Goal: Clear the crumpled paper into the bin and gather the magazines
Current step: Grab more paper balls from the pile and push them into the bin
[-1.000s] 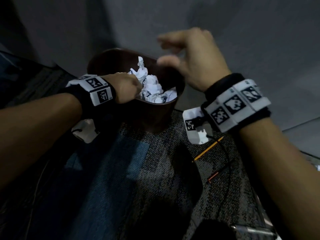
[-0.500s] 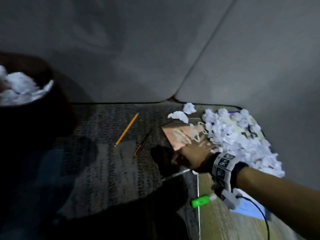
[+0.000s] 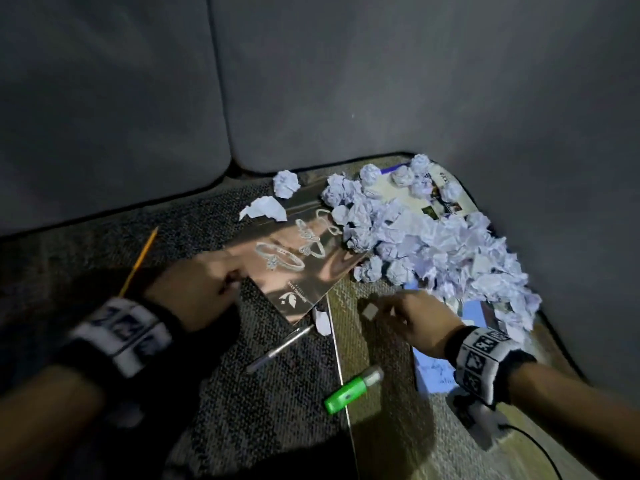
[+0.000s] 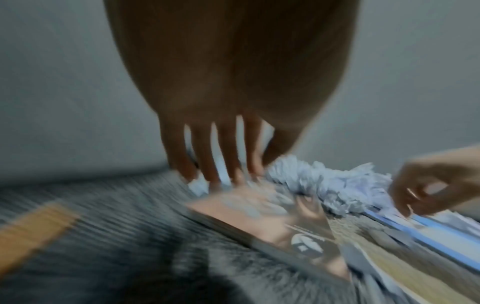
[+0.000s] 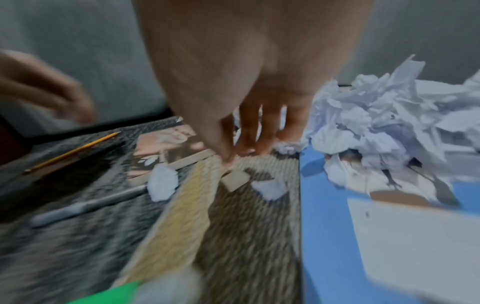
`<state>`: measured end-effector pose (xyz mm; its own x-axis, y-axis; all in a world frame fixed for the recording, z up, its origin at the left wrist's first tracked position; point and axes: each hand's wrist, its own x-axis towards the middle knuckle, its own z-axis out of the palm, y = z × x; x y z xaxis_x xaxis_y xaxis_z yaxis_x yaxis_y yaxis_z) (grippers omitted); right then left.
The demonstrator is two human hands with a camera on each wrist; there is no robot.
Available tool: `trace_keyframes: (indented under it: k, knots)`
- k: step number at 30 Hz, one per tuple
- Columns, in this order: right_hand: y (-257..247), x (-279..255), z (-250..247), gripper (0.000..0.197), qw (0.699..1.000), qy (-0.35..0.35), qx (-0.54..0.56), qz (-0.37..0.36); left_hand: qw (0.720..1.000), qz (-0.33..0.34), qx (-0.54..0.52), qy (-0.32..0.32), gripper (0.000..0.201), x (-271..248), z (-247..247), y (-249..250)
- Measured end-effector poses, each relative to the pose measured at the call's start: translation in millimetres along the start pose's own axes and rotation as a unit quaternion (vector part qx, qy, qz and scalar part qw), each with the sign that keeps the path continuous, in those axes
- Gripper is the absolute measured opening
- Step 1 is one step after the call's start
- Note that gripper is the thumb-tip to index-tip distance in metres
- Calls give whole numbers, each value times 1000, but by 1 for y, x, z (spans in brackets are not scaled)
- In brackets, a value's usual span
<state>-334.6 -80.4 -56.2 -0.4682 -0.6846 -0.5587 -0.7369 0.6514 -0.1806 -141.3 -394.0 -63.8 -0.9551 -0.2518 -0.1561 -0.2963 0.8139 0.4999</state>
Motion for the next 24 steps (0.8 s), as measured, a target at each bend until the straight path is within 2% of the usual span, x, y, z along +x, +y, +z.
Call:
trace_keyframes:
  k: [2,4,5,7,9,12,16,19,21,24]
  knots:
    - [9,15,-4,31,994,108,-30,0,999,-24,-23,32,45,52,23,26]
    - [17,29,-8,41,981,192,-32,30,993,-99,-38,55,56,107,33,22]
    - [18,36,-10,49,973,224,-20,46,988,-137,-51,54,69,128,34,20]
    - [22,51,-13,75,964,254,-9,76,979,-187,-68,39,95,162,44,21]
    - [26,64,-17,103,967,232,15,101,977,-202,-63,41,107,183,66,33]
    - [31,84,-17,114,964,216,87,129,971,-222,-10,88,94,196,97,47]
    - [34,87,-8,116,968,182,112,132,957,-239,2,164,46,200,102,50]
    - [36,89,-1,113,974,162,92,130,959,-214,-30,185,25,208,92,38]
    - [39,89,-4,107,969,192,73,136,959,-173,-58,216,21,213,83,34]
    - [49,85,-15,96,944,283,48,164,961,-96,-97,242,28,210,65,59]
